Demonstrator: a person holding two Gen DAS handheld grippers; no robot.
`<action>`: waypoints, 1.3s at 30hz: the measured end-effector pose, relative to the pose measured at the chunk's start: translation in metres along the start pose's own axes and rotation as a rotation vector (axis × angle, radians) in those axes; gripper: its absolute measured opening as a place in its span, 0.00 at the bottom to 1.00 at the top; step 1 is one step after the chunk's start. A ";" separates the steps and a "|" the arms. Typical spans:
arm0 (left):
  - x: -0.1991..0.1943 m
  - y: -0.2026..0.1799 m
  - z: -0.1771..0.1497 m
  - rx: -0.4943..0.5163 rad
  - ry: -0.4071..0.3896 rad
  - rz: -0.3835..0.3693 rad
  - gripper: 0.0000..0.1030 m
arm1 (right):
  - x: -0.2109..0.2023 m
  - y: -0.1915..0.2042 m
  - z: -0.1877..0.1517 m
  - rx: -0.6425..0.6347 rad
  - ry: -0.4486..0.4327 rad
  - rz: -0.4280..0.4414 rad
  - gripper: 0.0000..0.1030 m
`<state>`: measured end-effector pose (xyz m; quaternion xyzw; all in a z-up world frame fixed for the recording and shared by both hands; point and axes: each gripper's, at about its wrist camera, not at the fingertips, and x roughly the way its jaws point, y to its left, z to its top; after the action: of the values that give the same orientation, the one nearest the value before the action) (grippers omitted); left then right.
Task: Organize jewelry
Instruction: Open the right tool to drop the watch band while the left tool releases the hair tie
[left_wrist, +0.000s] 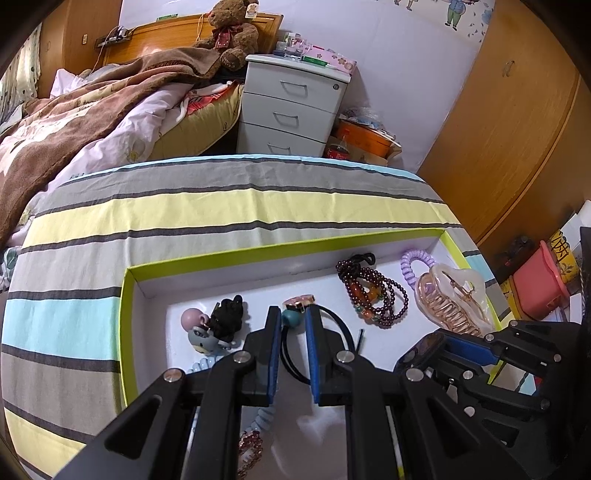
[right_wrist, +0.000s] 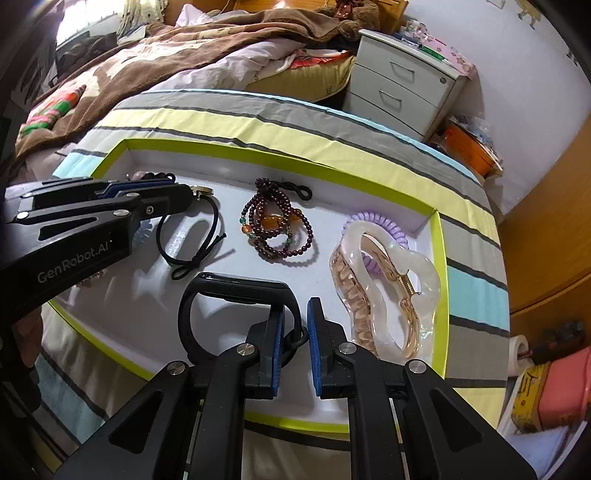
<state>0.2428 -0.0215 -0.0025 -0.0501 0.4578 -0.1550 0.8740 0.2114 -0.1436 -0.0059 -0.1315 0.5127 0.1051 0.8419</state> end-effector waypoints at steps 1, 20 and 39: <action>0.000 0.000 0.000 0.000 0.000 0.003 0.14 | 0.001 0.000 0.000 0.000 0.003 -0.003 0.12; -0.006 0.003 -0.003 -0.012 -0.005 0.006 0.30 | -0.010 -0.001 0.001 0.026 -0.028 0.016 0.31; -0.054 -0.004 -0.018 -0.006 -0.069 0.059 0.44 | -0.059 -0.004 -0.022 0.123 -0.174 0.041 0.31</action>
<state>0.1978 -0.0075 0.0304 -0.0448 0.4290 -0.1259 0.8934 0.1674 -0.1569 0.0370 -0.0592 0.4456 0.1015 0.8875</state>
